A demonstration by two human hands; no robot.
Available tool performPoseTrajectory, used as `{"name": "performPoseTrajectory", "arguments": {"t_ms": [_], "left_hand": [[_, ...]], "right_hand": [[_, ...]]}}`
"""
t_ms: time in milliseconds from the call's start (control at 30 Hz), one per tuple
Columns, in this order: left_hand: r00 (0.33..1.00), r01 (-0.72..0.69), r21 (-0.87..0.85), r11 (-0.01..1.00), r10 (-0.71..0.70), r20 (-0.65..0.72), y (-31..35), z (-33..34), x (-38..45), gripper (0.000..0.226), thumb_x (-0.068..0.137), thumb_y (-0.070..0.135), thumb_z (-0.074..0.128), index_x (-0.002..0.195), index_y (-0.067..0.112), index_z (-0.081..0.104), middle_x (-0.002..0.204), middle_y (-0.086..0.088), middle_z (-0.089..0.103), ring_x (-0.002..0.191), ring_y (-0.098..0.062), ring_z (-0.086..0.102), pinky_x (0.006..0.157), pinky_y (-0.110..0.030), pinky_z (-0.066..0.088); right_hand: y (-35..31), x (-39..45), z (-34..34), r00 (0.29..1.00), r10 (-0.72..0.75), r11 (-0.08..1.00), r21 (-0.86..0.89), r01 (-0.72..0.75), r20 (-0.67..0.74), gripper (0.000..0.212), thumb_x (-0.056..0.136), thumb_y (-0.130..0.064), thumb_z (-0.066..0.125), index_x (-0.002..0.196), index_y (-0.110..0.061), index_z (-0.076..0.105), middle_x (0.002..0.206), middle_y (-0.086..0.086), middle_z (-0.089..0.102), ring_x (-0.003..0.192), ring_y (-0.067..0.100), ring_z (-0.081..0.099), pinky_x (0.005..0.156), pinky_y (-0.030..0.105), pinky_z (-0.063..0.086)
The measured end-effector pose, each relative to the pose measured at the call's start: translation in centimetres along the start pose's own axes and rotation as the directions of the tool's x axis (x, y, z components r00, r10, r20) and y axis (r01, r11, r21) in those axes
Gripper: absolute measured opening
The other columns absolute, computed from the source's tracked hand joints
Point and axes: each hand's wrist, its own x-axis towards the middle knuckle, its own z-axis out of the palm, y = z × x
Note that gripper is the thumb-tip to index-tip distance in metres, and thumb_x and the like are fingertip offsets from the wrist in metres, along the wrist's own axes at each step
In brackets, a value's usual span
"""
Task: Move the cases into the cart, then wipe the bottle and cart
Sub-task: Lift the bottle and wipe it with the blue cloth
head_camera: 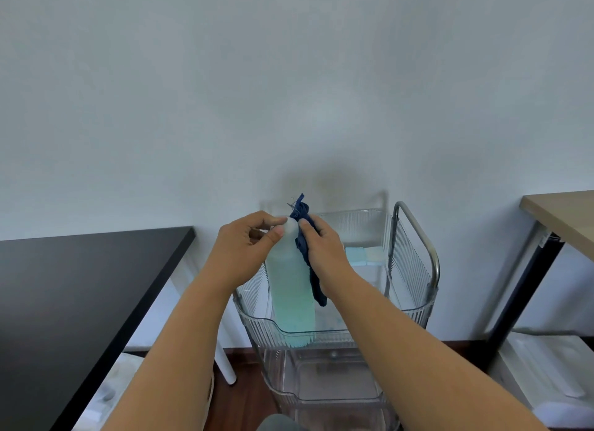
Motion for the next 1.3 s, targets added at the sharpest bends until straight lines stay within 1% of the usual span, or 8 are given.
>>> {"name": "performPoseTrajectory", "arguments": {"t_ms": [167,267,400,567,967,1033,1167,1300], "left_hand": [[0.999,0.005,-0.003,1.000,-0.005,-0.045,-0.3,0.3,0.1,0.009,0.090,0.026,0.071,0.088,0.035,0.073,0.084,0.013,0.070,0.057,0.004,0.052,0.058,-0.005,0.042],[0.997,0.011,-0.012,1.000,-0.011,-0.072,-0.4,0.5,0.1,0.006,0.090,0.029,0.070,0.088,0.035,0.073,0.083,0.011,0.070,0.055,0.005,0.052,0.056,-0.005,0.042],[0.997,0.014,-0.015,1.000,-0.015,-0.082,-0.6,0.5,-0.1,0.005,0.090,0.030,0.070,0.090,0.034,0.073,0.078,0.015,0.066,0.056,0.006,0.053,0.056,-0.003,0.041],[0.996,0.010,-0.068,0.998,-0.016,-0.086,-1.1,0.2,-0.4,0.010,0.089,0.029,0.071,0.089,0.039,0.072,0.092,0.014,0.068,0.065,0.007,0.056,0.063,-0.005,0.045],[0.995,0.011,-0.130,0.991,-0.024,-0.098,-1.7,0.3,0.0,0.010,0.088,0.027,0.073,0.083,0.036,0.072,0.083,0.020,0.069,0.064,0.002,0.055,0.062,-0.008,0.046],[0.995,0.012,-0.146,0.989,-0.027,-0.099,-1.8,0.4,0.0,0.010,0.088,0.027,0.073,0.083,0.036,0.072,0.080,0.024,0.069,0.064,0.002,0.055,0.061,-0.008,0.045],[0.994,0.013,-0.171,0.985,-0.032,-0.105,-2.1,0.5,-0.2,0.010,0.087,0.028,0.074,0.083,0.037,0.073,0.079,0.028,0.067,0.063,0.004,0.055,0.060,-0.007,0.045],[0.992,0.007,-0.172,0.985,-0.029,-0.123,-2.1,0.5,-0.3,0.011,0.087,0.028,0.074,0.082,0.037,0.073,0.082,0.023,0.069,0.064,0.005,0.056,0.061,-0.007,0.046]], "right_hand": [[1.1,-1.0,1.1,0.994,0.022,0.997,-0.071,-0.029,-0.108,0.033,0.100,-0.031,0.042,0.132,-0.032,0.047,0.126,0.002,0.059,0.110,0.018,0.057,0.087,0.032,0.051],[2.3,-2.7,1.8,0.991,-0.055,0.975,-0.219,0.027,-0.123,0.063,0.088,-0.040,0.039,0.148,-0.035,0.024,0.143,-0.002,0.041,0.127,0.022,0.039,0.107,0.045,0.037],[2.0,-3.1,1.8,0.993,-0.071,0.948,-0.315,0.039,-0.092,0.082,0.073,-0.039,0.039,0.151,-0.035,0.015,0.145,-0.002,0.035,0.126,0.020,0.032,0.109,0.049,0.032],[1.8,-2.8,1.3,0.998,-0.059,0.919,-0.390,0.053,-0.005,0.077,0.081,-0.034,0.041,0.152,-0.032,0.013,0.148,-0.001,0.031,0.131,0.023,0.031,0.109,0.051,0.033],[0.9,-0.6,0.3,0.998,0.018,0.919,-0.395,0.004,0.052,0.060,0.092,-0.023,0.035,0.149,-0.036,0.022,0.140,0.011,0.045,0.128,0.034,0.038,0.108,0.054,0.033],[1.2,-0.5,0.2,0.998,-0.003,0.918,-0.395,0.025,0.057,0.060,0.093,-0.022,0.033,0.150,-0.038,0.019,0.139,0.009,0.045,0.123,0.032,0.040,0.103,0.048,0.034],[1.2,0.1,0.1,0.998,-0.039,0.894,-0.444,0.055,0.043,0.054,0.097,-0.022,0.031,0.149,-0.034,0.025,0.127,0.005,0.052,0.096,0.019,0.049,0.071,0.025,0.035],[0.7,1.0,0.4,0.999,-0.040,0.882,-0.470,0.029,-0.014,0.053,0.096,-0.024,0.030,0.146,-0.041,0.023,0.110,0.004,0.056,0.076,0.010,0.048,0.058,0.022,0.030]]}}
